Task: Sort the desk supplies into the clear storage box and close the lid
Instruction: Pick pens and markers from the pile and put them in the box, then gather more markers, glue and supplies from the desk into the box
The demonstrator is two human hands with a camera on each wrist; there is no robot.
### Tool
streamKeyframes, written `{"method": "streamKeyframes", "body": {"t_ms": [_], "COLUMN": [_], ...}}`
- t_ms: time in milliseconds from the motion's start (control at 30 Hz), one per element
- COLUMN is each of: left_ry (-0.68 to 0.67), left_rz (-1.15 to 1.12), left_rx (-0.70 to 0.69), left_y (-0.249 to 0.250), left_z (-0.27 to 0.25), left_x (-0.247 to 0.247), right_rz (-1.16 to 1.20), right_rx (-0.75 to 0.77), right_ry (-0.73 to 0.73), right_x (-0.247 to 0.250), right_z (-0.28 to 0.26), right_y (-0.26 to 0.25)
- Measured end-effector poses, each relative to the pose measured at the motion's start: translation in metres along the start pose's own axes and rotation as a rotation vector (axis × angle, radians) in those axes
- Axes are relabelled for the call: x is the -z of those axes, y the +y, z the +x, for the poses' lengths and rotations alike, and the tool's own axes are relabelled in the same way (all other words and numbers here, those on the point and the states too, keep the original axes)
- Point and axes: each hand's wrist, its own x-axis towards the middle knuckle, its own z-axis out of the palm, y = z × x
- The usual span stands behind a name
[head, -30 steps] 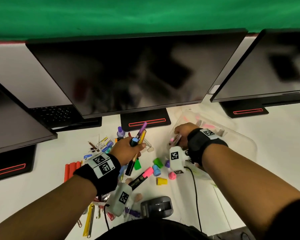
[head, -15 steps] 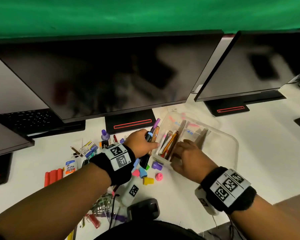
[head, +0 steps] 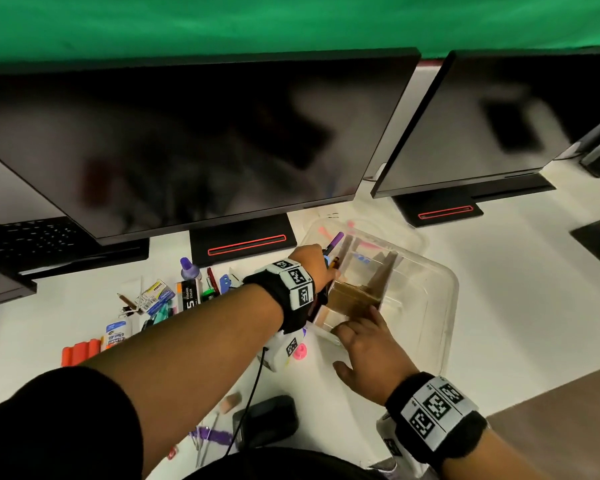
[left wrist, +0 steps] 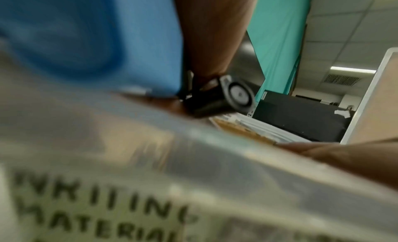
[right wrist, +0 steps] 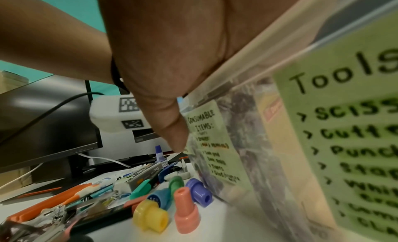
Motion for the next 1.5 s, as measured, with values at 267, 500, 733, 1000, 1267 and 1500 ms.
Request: {"method": "streamKeyframes", "body": {"t_ms": [267, 500, 733, 1000, 1267, 1500], "left_ry": [-0.042, 0.012, 0.155, 0.150, 0.041, 0.024], "left_rz": [-0.119, -0.151, -0.334, -0.225, -0.106, 0.055], "left_rx": [0.052, -0.100, -0.158, 0.080, 0.234, 0.361], "left_y": [0.000, -0.008, -0.058, -0.183, -0.263, -0.284], "left_z": [0.012, 0.009, -0.018, -0.074, -0.116, -0.129], "left_x": [-0.009, -0.003, 0.031, 0.051, 0.032, 0.030], "right_rz": [0.051, 0.050, 0.042, 0.401, 0.266, 0.026], "right_rx": [-0.025, -0.060, -0.034, -0.171, 0.279, 0.333], "right_ry": [-0.100, -0.154, -0.120, 0.189, -0.073, -0.451], "right_x": [0.011, 0.017, 0.018, 0.034, 0.007, -0.032], "right_z": [0.001, 0.005, 0.007, 0.018, 0.069, 0.107], "right_y": [0.002, 0.002, 0.001, -0.027, -0.102, -0.140]}}
